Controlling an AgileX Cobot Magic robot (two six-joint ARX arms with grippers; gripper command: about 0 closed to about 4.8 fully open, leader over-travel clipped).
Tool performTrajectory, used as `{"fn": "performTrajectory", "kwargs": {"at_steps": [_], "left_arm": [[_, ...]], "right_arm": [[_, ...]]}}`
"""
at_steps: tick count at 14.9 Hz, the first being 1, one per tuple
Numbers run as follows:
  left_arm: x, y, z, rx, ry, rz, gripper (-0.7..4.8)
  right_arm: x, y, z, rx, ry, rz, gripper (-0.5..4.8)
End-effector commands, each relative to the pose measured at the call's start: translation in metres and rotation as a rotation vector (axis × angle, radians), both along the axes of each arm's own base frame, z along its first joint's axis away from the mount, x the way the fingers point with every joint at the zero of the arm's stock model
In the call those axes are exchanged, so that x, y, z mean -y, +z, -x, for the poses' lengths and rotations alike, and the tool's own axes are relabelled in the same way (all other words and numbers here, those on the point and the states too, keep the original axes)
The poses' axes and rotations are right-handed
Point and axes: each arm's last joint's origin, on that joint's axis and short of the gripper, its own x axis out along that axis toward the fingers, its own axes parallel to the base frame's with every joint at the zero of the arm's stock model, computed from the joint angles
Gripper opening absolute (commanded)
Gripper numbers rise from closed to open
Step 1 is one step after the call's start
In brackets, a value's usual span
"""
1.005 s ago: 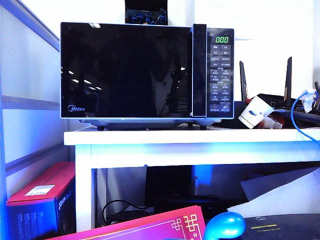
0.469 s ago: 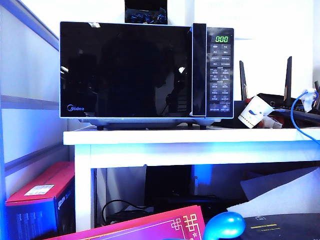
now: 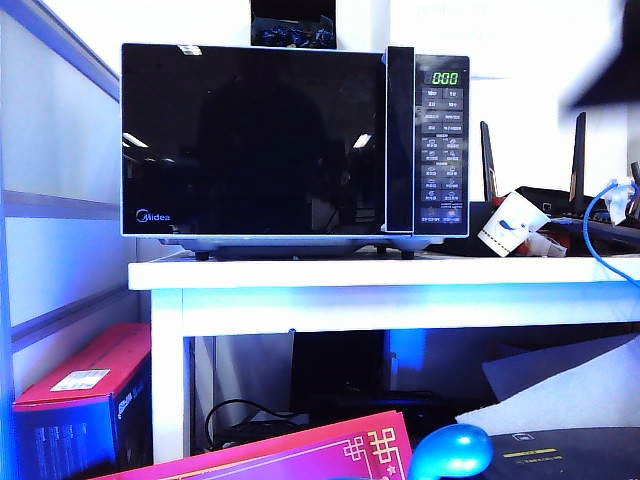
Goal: Open the microwave door, place the orange inside the microwave, then close the microwave door.
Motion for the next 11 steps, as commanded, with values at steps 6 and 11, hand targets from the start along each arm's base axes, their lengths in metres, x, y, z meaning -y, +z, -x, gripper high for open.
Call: {"fn": "performTrajectory", "kwargs": {"at_steps": [6, 11], "left_arm": [[0.001, -0.028, -0.003, -0.065, -0.004, -0.019, -0.04], [0.001, -0.028, -0.003, -0.066, -0.004, -0.02, -0.04]], "right_arm": [[0.006, -0.074, 0.011, -0.146, -0.011, 0.038, -0.05], [0.007, -0.081, 0.013, -0.211, -0.012, 0.077, -0.05]]}}
